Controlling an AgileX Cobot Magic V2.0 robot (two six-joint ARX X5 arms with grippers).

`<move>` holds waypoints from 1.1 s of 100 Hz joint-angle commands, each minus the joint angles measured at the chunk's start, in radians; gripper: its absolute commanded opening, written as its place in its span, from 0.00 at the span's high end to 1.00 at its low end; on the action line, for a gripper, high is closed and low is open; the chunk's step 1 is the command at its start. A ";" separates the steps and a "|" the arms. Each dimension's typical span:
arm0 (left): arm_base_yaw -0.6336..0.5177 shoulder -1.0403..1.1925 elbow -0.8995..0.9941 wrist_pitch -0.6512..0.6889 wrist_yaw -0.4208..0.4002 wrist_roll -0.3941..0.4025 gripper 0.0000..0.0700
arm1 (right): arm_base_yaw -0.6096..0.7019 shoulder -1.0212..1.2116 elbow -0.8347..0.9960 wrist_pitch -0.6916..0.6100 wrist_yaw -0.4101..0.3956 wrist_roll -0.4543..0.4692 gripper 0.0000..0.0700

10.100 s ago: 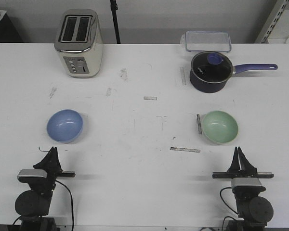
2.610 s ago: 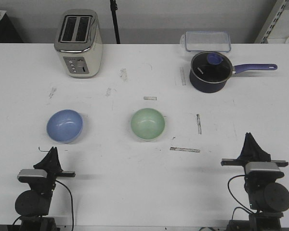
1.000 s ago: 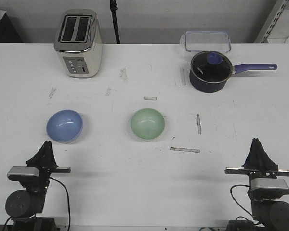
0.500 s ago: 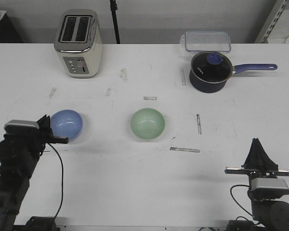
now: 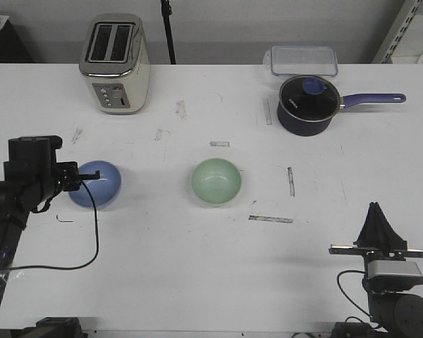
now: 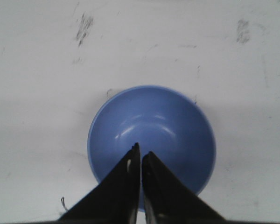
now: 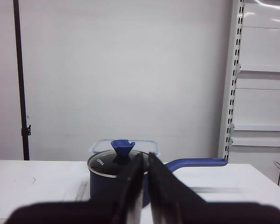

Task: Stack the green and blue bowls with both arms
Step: 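Reach the left gripper forward and grip the rim of the light blue bowl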

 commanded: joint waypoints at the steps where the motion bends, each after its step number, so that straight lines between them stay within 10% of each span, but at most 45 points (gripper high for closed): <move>1: 0.028 0.041 0.030 -0.036 -0.002 -0.028 1.00 | 0.000 -0.001 0.004 0.010 0.003 -0.005 0.99; 63: 0.212 0.196 0.030 -0.066 0.003 -0.020 0.99 | 0.001 -0.001 0.004 0.010 0.003 -0.005 0.99; 85: 0.204 0.234 0.030 -0.061 0.114 -0.025 0.46 | 0.000 -0.001 0.004 0.010 0.003 -0.005 0.99; 110: 0.204 0.274 0.030 0.009 0.113 -0.031 0.42 | 0.001 -0.001 0.004 0.010 0.003 -0.005 0.99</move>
